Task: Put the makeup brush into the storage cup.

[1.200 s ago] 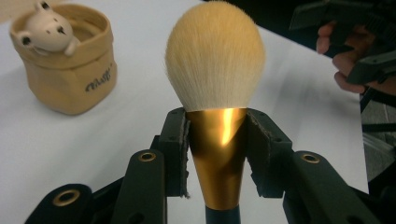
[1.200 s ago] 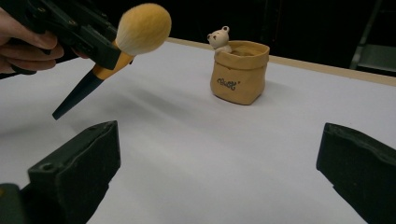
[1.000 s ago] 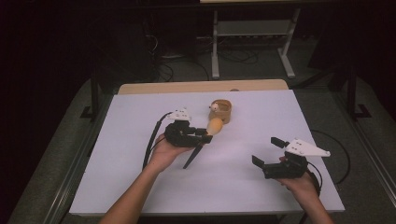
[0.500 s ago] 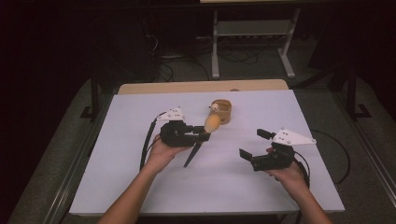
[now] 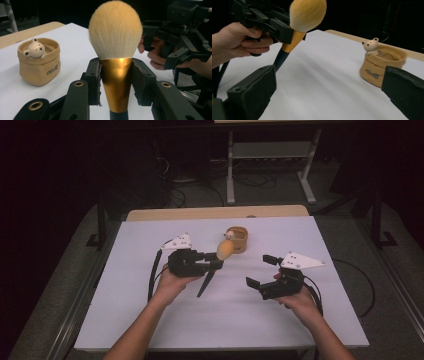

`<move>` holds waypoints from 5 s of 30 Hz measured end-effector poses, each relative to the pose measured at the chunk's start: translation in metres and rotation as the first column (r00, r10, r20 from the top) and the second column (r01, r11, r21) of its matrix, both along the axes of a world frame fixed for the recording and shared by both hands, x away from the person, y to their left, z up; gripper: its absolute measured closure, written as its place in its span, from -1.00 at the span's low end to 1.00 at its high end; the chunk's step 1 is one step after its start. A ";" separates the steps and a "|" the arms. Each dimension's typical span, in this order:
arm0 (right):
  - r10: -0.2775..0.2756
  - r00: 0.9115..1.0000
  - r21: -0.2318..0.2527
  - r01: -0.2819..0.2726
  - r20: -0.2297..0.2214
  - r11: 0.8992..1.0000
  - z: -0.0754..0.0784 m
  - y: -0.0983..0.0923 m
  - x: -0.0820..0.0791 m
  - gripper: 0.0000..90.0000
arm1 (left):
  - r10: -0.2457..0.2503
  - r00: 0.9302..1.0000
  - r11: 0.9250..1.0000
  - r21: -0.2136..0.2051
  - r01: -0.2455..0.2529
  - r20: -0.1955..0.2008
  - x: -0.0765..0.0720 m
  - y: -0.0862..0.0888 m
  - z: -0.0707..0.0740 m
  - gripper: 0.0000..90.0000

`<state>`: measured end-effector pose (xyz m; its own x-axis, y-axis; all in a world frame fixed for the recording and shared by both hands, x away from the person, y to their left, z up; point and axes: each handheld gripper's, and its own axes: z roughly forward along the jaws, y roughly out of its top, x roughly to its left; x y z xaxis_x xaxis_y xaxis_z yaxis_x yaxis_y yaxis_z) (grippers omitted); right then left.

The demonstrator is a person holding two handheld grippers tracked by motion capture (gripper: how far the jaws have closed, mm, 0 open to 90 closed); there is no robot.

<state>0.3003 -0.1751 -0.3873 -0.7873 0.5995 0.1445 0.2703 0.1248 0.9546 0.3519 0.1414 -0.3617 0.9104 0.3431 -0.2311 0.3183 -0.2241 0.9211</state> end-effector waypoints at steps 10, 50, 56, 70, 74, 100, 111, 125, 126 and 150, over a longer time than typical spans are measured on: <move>0.054 0.999 0.016 -0.053 -0.010 0.998 0.000 0.013 0.008 -1.00 | -0.017 1.000 0.999 -0.044 0.017 0.015 -0.001 0.003 0.003 0.37; 0.238 0.963 0.124 -0.223 -0.126 0.967 -0.015 0.079 0.025 -0.47 | -0.034 0.999 0.997 -0.074 0.036 0.034 -0.008 -0.010 0.000 0.37; 0.233 0.965 0.131 -0.217 -0.124 0.967 -0.016 0.083 0.024 -0.17 | -0.034 0.999 0.996 -0.084 0.035 0.022 -0.007 -0.010 -0.001 0.37; 0.230 0.964 0.153 -0.209 -0.132 0.966 -0.013 0.082 0.023 0.42 | -0.038 0.999 0.996 -0.084 0.039 0.024 -0.008 -0.012 -0.002 0.37; 0.225 0.963 0.155 -0.202 -0.148 0.967 -0.013 0.080 0.023 0.51 | -0.042 0.999 0.994 -0.103 0.044 0.021 -0.007 -0.010 -0.001 0.37; 0.160 0.971 0.103 -0.144 -0.176 0.984 -0.012 0.072 0.026 0.59 | -0.023 0.996 0.999 -0.046 0.027 0.086 -0.011 0.007 0.002 -0.12; 0.135 0.979 0.042 -0.130 -0.151 0.991 -0.009 0.069 0.026 0.59 | -0.002 0.994 1.000 -0.006 0.002 0.107 -0.019 0.024 -0.001 -0.52; 0.112 0.986 -0.004 -0.113 -0.125 0.994 -0.006 0.064 0.026 0.59 | 0.111 0.986 0.993 0.021 -0.114 0.121 -0.035 0.065 -0.016 -0.72; 0.112 0.986 -0.004 -0.113 -0.125 0.994 -0.006 0.064 0.026 0.59 | 0.118 0.985 0.992 0.020 -0.122 0.130 -0.037 0.068 -0.017 -0.72; 0.061 0.993 -0.047 -0.067 -0.106 0.997 0.002 0.058 0.032 0.59 | 0.233 0.964 0.972 -0.044 -0.229 0.130 -0.075 0.114 -0.044 -0.71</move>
